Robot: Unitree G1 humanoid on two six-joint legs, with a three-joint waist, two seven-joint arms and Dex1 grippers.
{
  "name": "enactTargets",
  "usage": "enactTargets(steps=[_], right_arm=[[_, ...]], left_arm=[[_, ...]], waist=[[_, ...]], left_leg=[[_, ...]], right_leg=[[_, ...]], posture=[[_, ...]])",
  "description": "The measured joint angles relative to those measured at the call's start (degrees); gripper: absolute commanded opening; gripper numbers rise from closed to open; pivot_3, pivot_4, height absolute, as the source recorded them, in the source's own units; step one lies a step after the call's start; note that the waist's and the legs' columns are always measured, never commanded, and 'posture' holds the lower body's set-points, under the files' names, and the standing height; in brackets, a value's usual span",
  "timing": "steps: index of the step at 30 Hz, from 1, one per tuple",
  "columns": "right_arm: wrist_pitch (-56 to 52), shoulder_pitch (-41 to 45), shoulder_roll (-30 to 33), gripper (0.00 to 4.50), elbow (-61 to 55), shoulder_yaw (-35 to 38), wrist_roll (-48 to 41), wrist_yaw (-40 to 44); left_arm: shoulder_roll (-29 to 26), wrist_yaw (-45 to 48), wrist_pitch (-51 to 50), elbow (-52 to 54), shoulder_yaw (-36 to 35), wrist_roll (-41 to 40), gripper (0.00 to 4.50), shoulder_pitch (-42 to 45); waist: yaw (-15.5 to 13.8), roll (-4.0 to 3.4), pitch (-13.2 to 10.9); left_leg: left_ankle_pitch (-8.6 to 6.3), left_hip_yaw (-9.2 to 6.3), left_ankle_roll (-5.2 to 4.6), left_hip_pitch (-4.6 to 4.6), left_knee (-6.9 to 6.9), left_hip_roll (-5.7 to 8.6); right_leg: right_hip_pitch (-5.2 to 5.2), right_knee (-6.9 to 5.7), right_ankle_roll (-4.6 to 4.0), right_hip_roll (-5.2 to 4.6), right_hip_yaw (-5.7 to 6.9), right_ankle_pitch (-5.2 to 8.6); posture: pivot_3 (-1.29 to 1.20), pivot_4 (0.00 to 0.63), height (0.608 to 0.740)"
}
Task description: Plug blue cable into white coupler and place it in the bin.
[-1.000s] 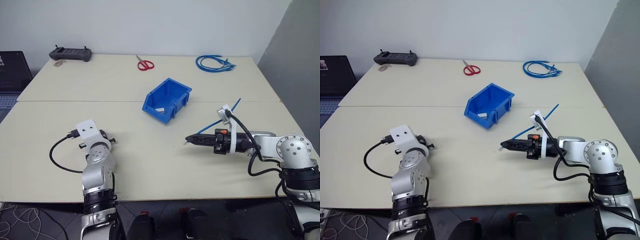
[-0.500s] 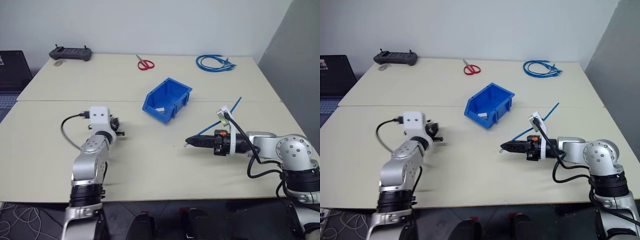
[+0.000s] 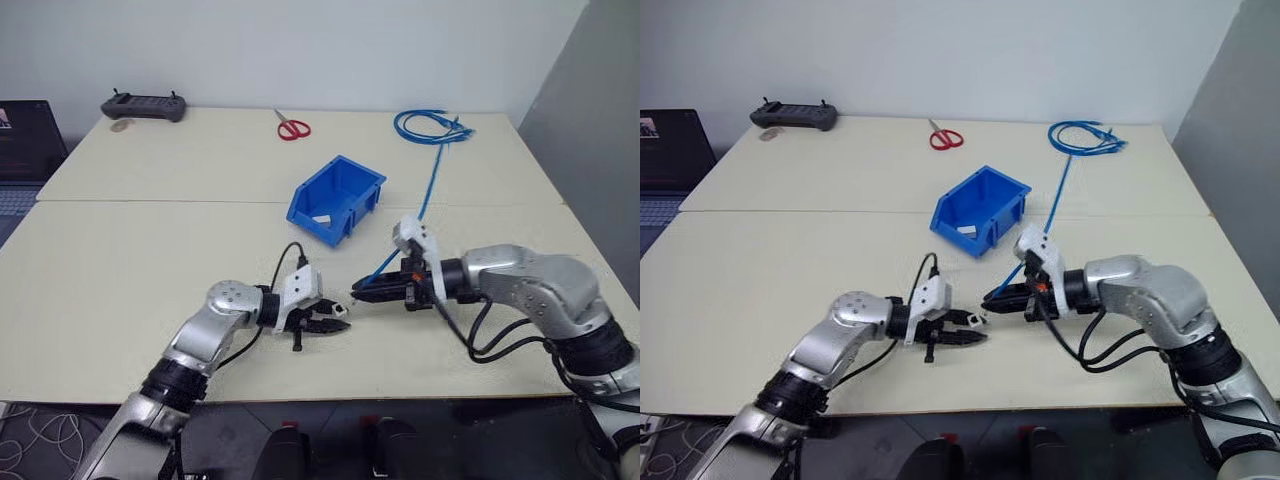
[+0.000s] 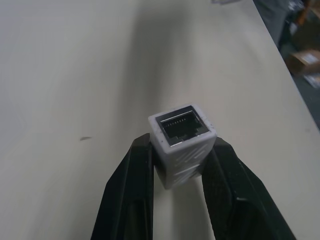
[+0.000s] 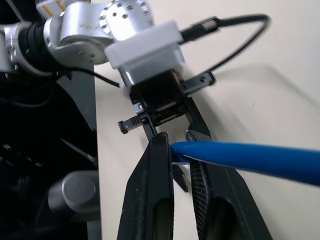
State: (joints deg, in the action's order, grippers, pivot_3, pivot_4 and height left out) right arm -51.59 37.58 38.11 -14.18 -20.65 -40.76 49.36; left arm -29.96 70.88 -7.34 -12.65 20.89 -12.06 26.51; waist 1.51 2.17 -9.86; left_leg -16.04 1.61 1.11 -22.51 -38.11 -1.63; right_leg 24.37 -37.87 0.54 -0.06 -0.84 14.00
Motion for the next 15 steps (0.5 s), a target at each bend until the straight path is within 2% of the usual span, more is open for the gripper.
enactTargets(steps=[5, 15], right_arm=[[3.99, -0.07, -1.22, 0.17, 2.3, -2.06, 5.87, 2.97], [7.14, -0.54, -5.62, 0.17, 5.29, -4.25, 12.58, 5.7]], left_arm=[[0.4, 5.25, 6.55, -5.32, 1.02, 1.95, 0.98, 3.23], [0.38, 8.69, 8.98, -6.4, 1.03, 2.46, 0.98, 3.32]], waist=[[0.01, 0.0, 0.0], [0.02, 0.0, 0.0]], left_leg=[[-0.02, -0.04, -0.04, -0.07, -0.02, -0.01], [-0.02, -0.08, -0.05, -0.04, -0.13, -0.02]], right_leg=[[0.04, 0.01, -0.24, 0.0, 0.03, -0.14], [0.03, -0.13, -0.21, 0.0, 0.06, -0.12]], posture=[[0.0, 0.15, 0.74], [0.0, 0.15, 0.74]])
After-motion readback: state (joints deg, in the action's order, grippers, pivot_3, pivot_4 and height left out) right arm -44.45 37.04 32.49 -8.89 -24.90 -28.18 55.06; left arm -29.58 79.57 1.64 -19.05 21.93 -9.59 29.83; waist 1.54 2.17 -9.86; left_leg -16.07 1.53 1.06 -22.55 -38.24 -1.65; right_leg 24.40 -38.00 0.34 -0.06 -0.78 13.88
